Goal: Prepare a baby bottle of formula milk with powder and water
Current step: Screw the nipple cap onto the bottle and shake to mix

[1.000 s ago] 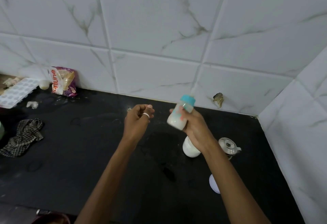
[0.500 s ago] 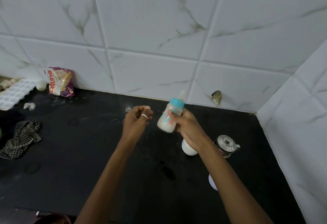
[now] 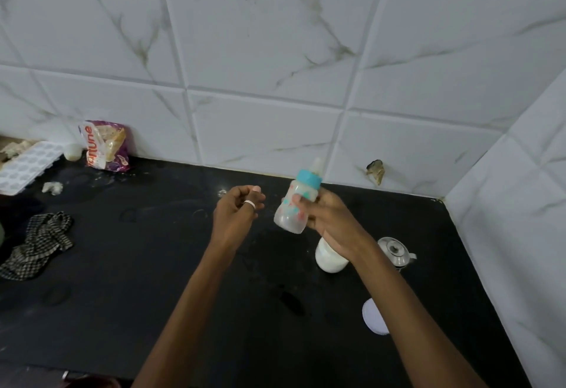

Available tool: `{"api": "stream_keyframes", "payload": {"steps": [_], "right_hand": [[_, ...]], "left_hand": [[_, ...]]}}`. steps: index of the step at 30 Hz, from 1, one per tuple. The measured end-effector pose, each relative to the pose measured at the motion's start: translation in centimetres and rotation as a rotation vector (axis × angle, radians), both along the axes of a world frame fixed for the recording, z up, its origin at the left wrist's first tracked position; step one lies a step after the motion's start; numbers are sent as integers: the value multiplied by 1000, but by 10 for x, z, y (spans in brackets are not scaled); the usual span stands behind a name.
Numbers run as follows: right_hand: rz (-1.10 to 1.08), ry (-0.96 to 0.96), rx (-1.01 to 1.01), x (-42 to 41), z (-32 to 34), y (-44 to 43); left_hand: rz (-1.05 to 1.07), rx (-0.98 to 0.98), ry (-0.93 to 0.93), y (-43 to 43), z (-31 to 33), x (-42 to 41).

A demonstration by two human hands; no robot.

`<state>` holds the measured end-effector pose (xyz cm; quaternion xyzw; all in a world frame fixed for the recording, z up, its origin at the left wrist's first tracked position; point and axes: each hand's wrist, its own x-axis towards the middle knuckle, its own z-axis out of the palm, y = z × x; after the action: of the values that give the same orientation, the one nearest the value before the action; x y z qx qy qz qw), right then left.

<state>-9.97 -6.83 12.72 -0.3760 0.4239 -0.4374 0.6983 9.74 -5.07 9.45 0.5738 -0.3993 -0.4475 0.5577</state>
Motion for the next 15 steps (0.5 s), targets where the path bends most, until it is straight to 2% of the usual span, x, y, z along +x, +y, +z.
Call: {"api": "stream_keyframes", "payload": {"steps": [2, 4, 5, 8, 10, 12, 13, 15], "right_hand": [[-67, -60, -20, -1, 4, -1], [-216, -235, -2, -1, 8, -2], [-217, -235, -10, 1, 9, -1], [-40, 6, -29, 1, 4, 5], [-78, -7, -41, 2, 8, 6], [-201, -129, -26, 4, 7, 3], [-200, -116, -29, 5, 6, 3], [-51, 37, -44, 5, 3, 7]], "left_hand": [[2, -3, 5, 0, 1, -1], [15, -8, 14, 1, 1, -2], [16, -9, 13, 1, 1, -1], [-6, -12, 7, 2, 1, -1], [-11, -12, 12, 3, 1, -2], [-3, -14, 15, 4, 1, -3], [-2, -14, 13, 5, 1, -3], [-2, -12, 11, 5, 1, -3]]}}
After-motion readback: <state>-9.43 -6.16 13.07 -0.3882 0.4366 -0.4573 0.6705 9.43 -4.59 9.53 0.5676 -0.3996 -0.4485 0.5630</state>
